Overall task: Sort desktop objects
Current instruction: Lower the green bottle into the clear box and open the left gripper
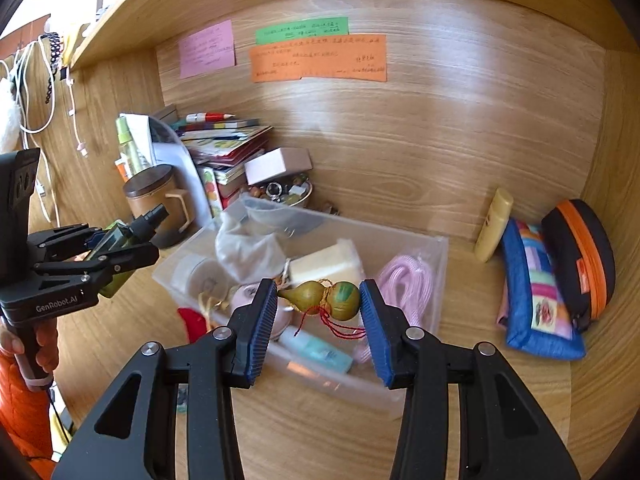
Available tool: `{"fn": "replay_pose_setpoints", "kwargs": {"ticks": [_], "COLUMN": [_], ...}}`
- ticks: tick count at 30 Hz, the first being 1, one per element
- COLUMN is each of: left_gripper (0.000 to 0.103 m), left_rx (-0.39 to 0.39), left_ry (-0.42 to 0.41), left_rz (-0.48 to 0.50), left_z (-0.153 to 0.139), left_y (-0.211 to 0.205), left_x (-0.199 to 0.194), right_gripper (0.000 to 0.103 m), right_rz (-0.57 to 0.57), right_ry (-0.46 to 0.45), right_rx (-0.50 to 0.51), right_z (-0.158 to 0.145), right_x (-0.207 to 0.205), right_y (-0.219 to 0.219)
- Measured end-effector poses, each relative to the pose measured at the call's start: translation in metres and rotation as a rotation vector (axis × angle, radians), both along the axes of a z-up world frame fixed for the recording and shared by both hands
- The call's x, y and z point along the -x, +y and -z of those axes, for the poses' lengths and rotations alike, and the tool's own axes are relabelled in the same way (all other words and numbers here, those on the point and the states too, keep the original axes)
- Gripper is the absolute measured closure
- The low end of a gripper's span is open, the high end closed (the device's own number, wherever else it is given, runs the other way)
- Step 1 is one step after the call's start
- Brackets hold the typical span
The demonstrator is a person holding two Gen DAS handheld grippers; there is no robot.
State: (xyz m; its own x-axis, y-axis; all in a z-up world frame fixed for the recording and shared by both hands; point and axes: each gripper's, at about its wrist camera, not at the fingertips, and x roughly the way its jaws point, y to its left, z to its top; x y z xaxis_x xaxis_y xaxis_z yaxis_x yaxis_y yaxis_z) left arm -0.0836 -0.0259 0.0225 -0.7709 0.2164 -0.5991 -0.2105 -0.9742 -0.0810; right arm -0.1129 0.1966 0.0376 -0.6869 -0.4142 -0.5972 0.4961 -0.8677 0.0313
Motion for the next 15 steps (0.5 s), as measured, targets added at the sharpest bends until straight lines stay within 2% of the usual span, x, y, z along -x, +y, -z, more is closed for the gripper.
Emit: {"fn": "replay_pose_setpoints", "kwargs": {"ticks": [15], "left_gripper": [0.062], "left_rx": [0.012], "left_ry": [-0.074], "left_rz": [0.046], "left_z": [0.018], "left_y": [0.021], "left_x": [0.053], "right_gripper": [0.064], "right_rz": [-0.021], "right_ry": [-0.089], "right_rx": [-0.018], "right_z": [0.03], "right_x": [0.036], "right_y": [0.0]}}
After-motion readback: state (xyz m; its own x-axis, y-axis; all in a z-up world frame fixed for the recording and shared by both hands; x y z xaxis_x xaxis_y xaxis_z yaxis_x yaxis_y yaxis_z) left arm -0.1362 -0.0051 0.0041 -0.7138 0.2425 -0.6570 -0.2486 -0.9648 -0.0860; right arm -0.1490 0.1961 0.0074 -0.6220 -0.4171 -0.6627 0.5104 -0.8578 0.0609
